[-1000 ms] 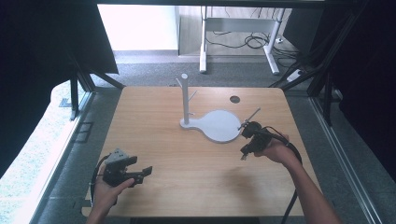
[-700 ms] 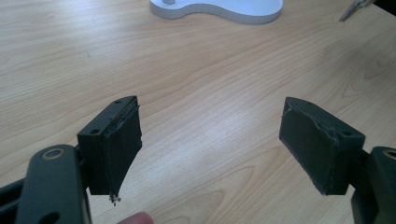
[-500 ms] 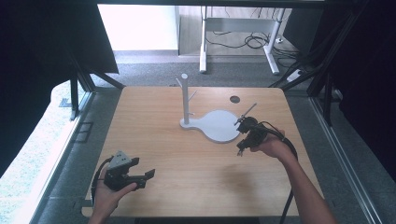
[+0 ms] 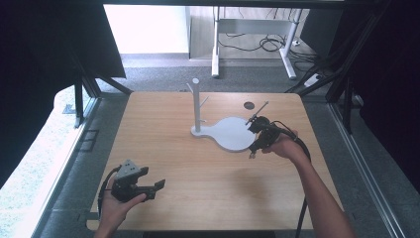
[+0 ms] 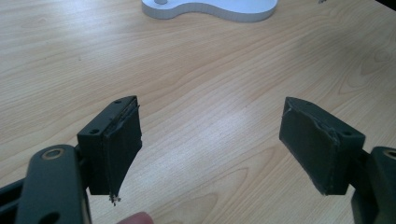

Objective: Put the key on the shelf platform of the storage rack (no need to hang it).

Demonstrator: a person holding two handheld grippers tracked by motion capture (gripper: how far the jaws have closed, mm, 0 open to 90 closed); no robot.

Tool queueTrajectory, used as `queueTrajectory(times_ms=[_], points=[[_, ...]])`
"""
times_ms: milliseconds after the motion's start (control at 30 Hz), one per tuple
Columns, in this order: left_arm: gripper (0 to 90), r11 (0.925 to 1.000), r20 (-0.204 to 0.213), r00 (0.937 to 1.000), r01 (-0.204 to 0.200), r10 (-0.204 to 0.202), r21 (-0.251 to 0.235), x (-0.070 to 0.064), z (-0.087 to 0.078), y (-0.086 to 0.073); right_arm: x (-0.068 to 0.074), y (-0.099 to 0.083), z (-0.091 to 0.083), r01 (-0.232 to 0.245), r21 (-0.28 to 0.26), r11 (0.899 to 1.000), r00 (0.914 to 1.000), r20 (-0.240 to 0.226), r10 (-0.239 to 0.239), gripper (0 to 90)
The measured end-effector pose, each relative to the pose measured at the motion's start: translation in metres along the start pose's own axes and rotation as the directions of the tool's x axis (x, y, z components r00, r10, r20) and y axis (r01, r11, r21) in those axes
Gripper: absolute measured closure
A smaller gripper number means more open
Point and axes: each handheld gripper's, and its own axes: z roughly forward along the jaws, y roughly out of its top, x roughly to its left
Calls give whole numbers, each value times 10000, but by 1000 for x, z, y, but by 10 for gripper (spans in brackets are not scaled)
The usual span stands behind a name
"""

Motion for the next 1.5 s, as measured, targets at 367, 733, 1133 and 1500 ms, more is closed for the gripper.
queueTrajectory(times_ms=[367,733,1133,1500], points=[[212,10000,20,10000,-20,20,65,1,1,-1,-7,10,-2,-138,-64,9999,9999,28,139,895],[213,9999,-33,10000,-1,2,121,1,4,-1,-15,22,-1,-263,-260,9993,9996,-35,262,895],[213,10000,-9,10000,13,-13,83,2,1,-1,-22,39,2,-585,-180,9981,9983,-61,584,895],[213,10000,-6,10000,24,-24,93,2,2,-1,-26,48,3,-680,-266,9973,9977,-12,680,895]])
